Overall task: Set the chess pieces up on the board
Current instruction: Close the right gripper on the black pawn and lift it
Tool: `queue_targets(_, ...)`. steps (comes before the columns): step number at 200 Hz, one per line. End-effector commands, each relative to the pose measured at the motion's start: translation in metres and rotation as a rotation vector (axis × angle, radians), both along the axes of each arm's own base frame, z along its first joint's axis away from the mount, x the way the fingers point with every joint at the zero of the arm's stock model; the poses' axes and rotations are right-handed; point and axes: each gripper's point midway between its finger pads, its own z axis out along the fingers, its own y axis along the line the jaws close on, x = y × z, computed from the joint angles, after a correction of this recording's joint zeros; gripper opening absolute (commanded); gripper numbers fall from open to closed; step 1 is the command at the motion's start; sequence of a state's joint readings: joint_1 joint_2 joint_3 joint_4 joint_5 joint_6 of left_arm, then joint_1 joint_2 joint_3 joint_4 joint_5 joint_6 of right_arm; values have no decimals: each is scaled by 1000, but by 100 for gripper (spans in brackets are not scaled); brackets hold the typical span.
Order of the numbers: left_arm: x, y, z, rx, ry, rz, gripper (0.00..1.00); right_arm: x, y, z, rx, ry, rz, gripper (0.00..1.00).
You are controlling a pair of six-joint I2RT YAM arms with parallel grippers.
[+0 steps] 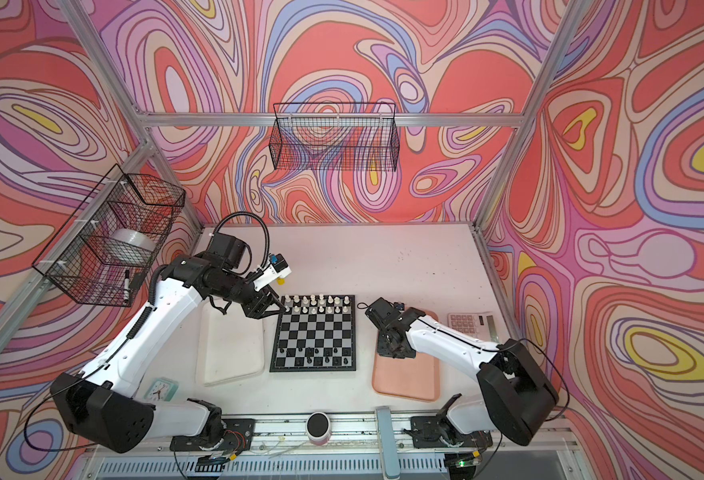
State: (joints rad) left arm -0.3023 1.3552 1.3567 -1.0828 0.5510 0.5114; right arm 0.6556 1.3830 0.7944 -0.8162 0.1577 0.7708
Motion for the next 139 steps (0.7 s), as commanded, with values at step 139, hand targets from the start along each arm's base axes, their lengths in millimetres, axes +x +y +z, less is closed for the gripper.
queue_targets(139, -3, 16, -22, 43, -19, 54, 53, 5, 24, 44, 42, -41, 82, 6)
